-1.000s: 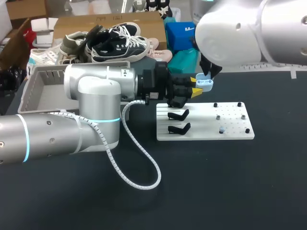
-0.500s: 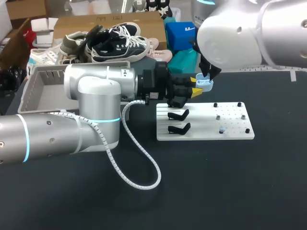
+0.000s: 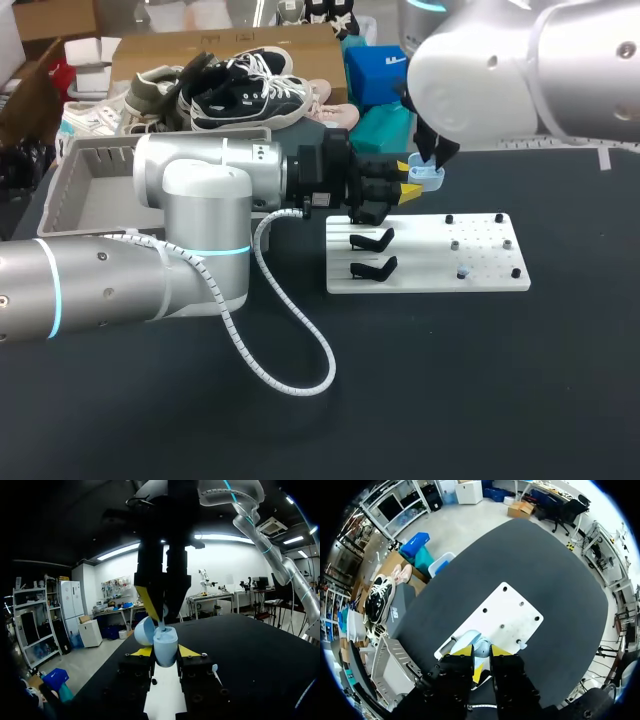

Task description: Pick up each earbud case from the left stands, insert the matching earbuds, close the lid, and place the case in the box.

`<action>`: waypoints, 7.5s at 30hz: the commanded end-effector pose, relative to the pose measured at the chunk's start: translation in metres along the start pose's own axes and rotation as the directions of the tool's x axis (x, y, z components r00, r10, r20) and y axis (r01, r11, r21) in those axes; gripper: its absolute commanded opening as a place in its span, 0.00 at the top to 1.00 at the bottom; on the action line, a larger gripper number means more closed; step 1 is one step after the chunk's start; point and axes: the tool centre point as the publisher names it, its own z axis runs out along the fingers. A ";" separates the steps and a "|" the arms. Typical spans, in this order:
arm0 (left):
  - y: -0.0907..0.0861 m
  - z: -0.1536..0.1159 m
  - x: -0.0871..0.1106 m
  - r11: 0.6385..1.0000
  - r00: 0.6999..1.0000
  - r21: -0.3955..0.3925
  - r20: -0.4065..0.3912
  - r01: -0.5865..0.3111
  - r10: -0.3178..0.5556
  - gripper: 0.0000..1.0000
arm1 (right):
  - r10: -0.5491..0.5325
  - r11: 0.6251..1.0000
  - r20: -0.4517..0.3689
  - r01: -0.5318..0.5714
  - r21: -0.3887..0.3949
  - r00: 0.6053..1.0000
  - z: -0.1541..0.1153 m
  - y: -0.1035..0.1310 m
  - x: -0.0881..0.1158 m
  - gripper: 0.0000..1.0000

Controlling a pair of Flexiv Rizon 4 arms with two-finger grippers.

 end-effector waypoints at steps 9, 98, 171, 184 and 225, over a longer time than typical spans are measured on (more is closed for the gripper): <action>0.000 0.000 0.001 1.000 1.000 0.000 0.002 -0.001 0.001 1.00 | 0.002 1.000 -0.009 -0.002 0.013 1.000 0.005 0.003 0.003 1.00; 0.000 0.000 0.001 1.000 1.000 0.000 0.002 -0.001 0.001 1.00 | -0.217 0.966 0.253 0.245 -0.086 0.943 0.103 -0.101 0.052 0.55; 0.000 0.000 0.001 1.000 1.000 0.000 0.002 -0.001 0.001 1.00 | -0.176 0.977 0.226 0.198 -0.078 0.958 0.105 -0.111 0.055 1.00; 0.000 0.000 0.001 1.000 1.000 0.000 0.002 -0.001 0.001 1.00 | -0.520 0.804 0.224 0.561 -0.198 0.824 0.047 -0.136 0.070 1.00; 0.000 0.000 0.001 1.000 1.000 0.000 0.002 -0.001 0.001 1.00 | -0.900 0.292 0.301 0.948 -0.123 0.316 -0.049 -0.030 0.027 1.00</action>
